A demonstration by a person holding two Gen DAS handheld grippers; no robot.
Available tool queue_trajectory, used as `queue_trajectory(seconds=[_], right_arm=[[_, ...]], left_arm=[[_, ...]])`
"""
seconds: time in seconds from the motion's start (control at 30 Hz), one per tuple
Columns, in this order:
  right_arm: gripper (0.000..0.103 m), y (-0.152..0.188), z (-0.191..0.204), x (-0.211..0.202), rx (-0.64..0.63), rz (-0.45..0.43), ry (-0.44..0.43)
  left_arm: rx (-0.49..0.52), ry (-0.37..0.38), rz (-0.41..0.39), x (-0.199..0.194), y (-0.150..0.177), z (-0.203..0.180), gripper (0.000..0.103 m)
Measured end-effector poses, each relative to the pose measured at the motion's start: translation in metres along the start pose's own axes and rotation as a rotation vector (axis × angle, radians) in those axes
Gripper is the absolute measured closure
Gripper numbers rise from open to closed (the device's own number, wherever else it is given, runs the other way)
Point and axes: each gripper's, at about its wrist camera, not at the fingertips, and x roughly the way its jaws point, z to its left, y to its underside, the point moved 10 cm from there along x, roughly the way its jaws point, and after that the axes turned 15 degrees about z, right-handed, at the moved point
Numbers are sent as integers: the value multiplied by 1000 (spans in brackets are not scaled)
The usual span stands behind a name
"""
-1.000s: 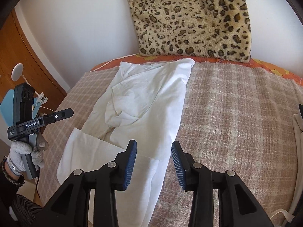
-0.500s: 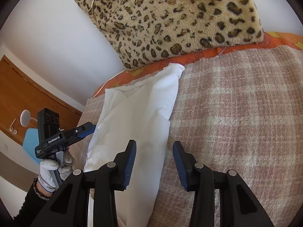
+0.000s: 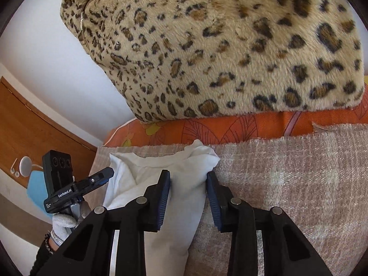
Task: Fold small clothes
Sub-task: 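Move both tools to the collar end of the shirt, then close left tool on the collar end while right tool pinches it too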
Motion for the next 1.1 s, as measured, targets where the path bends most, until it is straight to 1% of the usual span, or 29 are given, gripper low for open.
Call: queue_trajectory(seconds=[0.03,0.07,0.1,0.13,0.17,0.27,0.33,0.4,0.5,0.6,0.7,0.9,1.1], right_arm=[[78,-1,2,2,-13,5,10],[87,-3,4,4,-22,7,22],[90,-4,5,6,-30,8,35],[97,-6,7,7,-40,10,46],[99,-8,9,6,-51,8,63],[101,-18,20,-3,-97,-25,100],[101,-22,22,-10,-113,-40,111],[101,-24,21,-5,-120,-18,125],[101,-23,16,4,-125,8,170],[101,-26,16,3,-101,-5,150],[101,-27,25,-9,-119,-28,140],[101,-23,51,-42,-144,-70,119],[101,-7,75,-77,-169,-107,99]], left_arm=[[1,6,1,1,-1,0,63],[1,6,4,4,-2,0,75],[-3,-1,4,5,-3,2,91],[-10,1,4,7,-3,3,96],[-13,14,-1,6,-5,3,97],[8,14,-42,-4,-9,0,99],[27,-3,-37,-4,-9,-2,99],[30,-26,-24,-1,-8,0,99],[20,-15,-22,-2,-9,0,99],[29,-6,-34,-10,-10,-7,99],[55,0,-48,-25,-12,-19,99],[89,11,-89,-60,-10,-41,99],[118,16,-117,-95,4,-61,99]])
